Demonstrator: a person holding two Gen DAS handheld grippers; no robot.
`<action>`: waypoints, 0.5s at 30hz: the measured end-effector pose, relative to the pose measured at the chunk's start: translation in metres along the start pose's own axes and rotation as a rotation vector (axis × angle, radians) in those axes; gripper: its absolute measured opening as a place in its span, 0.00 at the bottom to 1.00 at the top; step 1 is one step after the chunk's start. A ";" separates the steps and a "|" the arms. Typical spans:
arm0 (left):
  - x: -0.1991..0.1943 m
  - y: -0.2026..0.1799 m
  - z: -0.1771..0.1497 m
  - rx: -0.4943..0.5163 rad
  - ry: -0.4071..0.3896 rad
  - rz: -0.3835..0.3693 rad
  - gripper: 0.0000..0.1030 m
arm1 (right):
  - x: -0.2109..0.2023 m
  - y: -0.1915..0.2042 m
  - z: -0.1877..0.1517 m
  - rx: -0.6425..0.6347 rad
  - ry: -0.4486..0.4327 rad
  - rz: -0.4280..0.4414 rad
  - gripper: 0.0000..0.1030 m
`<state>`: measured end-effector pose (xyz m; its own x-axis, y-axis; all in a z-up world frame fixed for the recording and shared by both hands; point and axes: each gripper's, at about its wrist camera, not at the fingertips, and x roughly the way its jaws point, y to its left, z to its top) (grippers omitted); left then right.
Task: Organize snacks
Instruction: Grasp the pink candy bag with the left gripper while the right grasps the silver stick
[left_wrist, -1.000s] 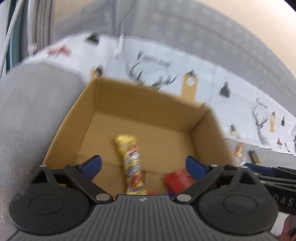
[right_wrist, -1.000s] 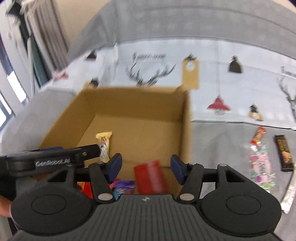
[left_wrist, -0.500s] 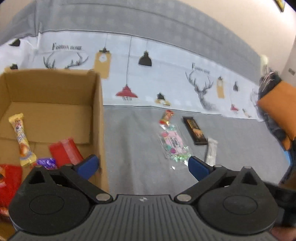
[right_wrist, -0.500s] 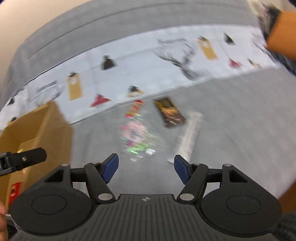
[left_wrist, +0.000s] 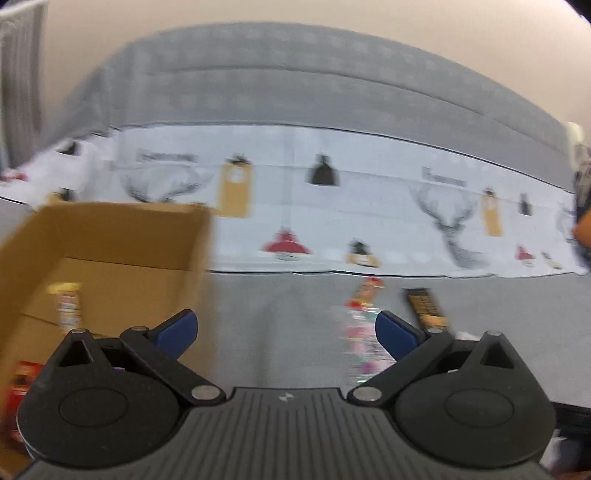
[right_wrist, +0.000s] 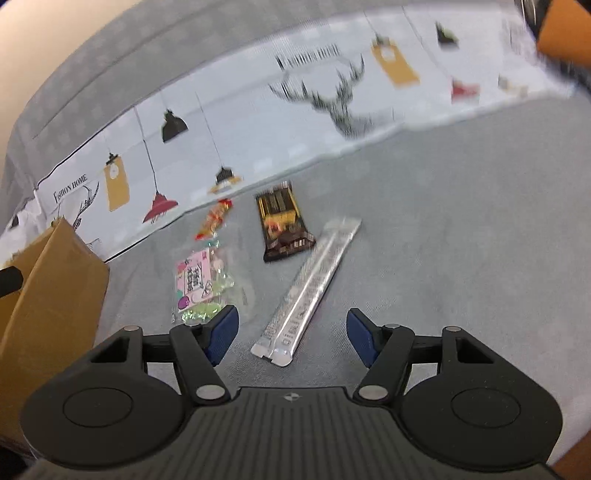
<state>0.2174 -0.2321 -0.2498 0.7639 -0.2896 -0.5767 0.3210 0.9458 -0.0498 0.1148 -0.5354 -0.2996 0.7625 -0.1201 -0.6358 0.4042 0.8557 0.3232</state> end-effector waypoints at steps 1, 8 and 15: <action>0.011 -0.012 0.001 0.026 0.019 -0.021 1.00 | 0.006 -0.004 0.003 0.024 0.016 0.017 0.65; 0.148 -0.039 -0.020 -0.149 0.400 -0.220 0.81 | 0.034 -0.011 0.018 0.028 0.030 0.023 0.63; 0.183 -0.020 -0.022 -0.250 0.420 -0.277 0.86 | 0.054 -0.020 0.015 0.022 0.085 0.015 0.55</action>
<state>0.3385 -0.3011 -0.3728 0.3650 -0.4971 -0.7872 0.2963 0.8636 -0.4080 0.1557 -0.5666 -0.3296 0.7230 -0.0635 -0.6879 0.4050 0.8456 0.3476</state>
